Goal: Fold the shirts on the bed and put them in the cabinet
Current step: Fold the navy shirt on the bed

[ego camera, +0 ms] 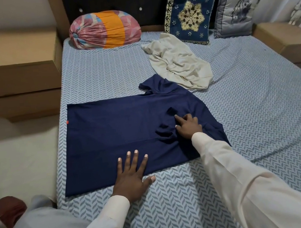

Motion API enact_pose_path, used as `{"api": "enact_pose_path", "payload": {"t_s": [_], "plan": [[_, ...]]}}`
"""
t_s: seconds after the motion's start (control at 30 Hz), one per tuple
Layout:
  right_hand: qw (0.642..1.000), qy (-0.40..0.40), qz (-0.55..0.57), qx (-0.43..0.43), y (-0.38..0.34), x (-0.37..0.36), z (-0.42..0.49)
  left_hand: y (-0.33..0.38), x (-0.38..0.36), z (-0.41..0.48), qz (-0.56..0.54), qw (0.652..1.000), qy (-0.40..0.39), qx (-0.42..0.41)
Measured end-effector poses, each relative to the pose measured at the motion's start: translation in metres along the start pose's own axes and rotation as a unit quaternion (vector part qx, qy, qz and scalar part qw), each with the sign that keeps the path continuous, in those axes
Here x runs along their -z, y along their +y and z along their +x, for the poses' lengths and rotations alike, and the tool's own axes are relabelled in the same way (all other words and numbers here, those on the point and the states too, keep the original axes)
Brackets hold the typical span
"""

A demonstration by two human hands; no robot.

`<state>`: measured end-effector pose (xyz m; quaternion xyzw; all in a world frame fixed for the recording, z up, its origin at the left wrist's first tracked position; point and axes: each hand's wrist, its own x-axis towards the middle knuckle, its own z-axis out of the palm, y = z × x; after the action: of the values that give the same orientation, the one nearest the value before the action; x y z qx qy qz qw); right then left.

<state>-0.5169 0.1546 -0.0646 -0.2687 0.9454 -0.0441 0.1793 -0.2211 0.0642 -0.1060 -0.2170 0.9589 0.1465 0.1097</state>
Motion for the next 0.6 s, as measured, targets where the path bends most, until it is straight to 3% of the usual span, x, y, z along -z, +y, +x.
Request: {"api": "enact_pose_path", "payload": {"t_s": [0.33,0.4,0.6], "plan": [[0.990,-0.126,-0.049,-0.039,-0.028,0.031,0.007,-0.005,-0.009,0.001,0.012,1.000,0.019,0.011],[0.986,-0.141,-0.083,-0.040,-0.034,0.036,0.012,-0.006,-0.008,0.001,0.018,1.000,-0.014,0.018],[0.979,-0.162,-0.114,-0.041,-0.046,0.039,0.016,-0.005,-0.007,0.005,0.030,0.999,0.013,-0.002]]}}
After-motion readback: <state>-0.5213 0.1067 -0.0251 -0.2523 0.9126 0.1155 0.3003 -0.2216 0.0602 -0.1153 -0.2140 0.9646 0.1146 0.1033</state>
